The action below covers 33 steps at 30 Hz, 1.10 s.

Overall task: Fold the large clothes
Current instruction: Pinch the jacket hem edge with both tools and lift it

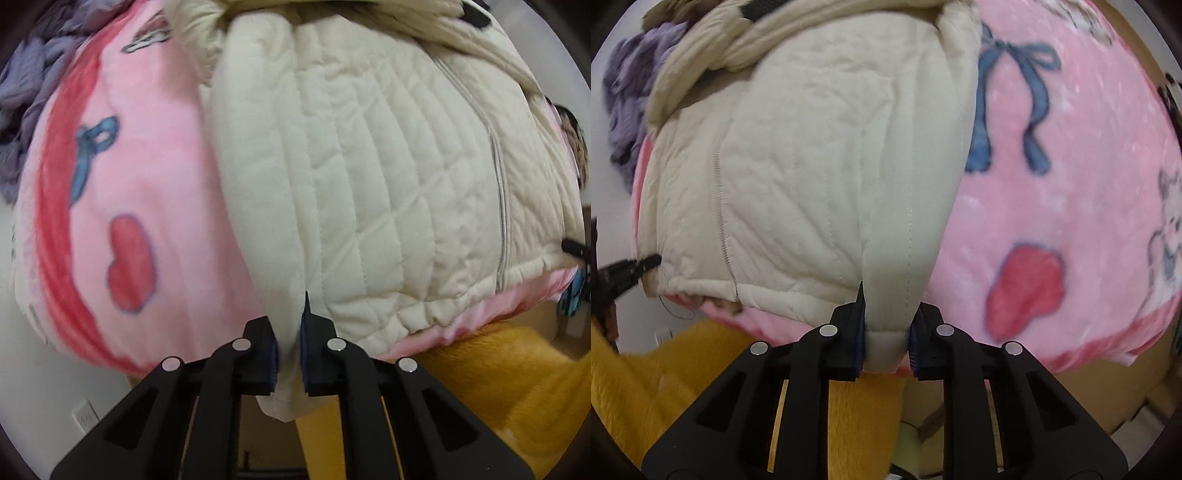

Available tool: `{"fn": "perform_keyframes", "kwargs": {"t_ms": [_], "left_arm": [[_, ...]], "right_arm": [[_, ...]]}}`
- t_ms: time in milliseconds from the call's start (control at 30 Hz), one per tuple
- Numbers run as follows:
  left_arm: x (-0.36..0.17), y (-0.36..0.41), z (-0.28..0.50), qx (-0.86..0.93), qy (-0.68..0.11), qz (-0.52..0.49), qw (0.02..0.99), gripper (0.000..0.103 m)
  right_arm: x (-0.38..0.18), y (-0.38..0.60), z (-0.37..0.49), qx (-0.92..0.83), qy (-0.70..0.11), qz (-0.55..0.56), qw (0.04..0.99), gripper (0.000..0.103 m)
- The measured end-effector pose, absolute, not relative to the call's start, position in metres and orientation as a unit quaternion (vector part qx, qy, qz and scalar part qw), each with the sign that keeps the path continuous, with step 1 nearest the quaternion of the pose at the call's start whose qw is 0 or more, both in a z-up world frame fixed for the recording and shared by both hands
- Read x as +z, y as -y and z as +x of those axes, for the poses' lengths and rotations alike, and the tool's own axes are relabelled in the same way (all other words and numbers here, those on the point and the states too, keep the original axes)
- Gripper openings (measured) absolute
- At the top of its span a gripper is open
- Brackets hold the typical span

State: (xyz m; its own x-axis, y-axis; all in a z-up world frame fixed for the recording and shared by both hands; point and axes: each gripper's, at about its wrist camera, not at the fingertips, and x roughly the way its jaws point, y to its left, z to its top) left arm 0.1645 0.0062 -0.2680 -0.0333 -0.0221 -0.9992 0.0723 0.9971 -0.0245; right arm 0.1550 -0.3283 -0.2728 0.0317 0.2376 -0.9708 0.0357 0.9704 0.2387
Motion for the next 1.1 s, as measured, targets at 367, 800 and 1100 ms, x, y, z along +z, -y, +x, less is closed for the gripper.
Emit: {"fn": "perform_keyframes", "kwargs": {"t_ms": [367,800,1100], "left_arm": [[-0.165,-0.053,0.228,0.068,-0.684,-0.195,0.699,0.008],[-0.139,-0.072,0.419,0.042,-0.643,-0.217,0.733,0.008],[-0.185,-0.085,0.528,0.048,-0.681,-0.275,0.678,0.008]], "right_arm": [[-0.164,0.363,0.227,0.090,-0.611,0.256,0.744,0.016],[-0.142,0.379,0.410,0.106,-0.562,0.267,0.776,0.016],[-0.193,0.395,0.514,0.070,-0.564,0.323,0.757,0.016]]}}
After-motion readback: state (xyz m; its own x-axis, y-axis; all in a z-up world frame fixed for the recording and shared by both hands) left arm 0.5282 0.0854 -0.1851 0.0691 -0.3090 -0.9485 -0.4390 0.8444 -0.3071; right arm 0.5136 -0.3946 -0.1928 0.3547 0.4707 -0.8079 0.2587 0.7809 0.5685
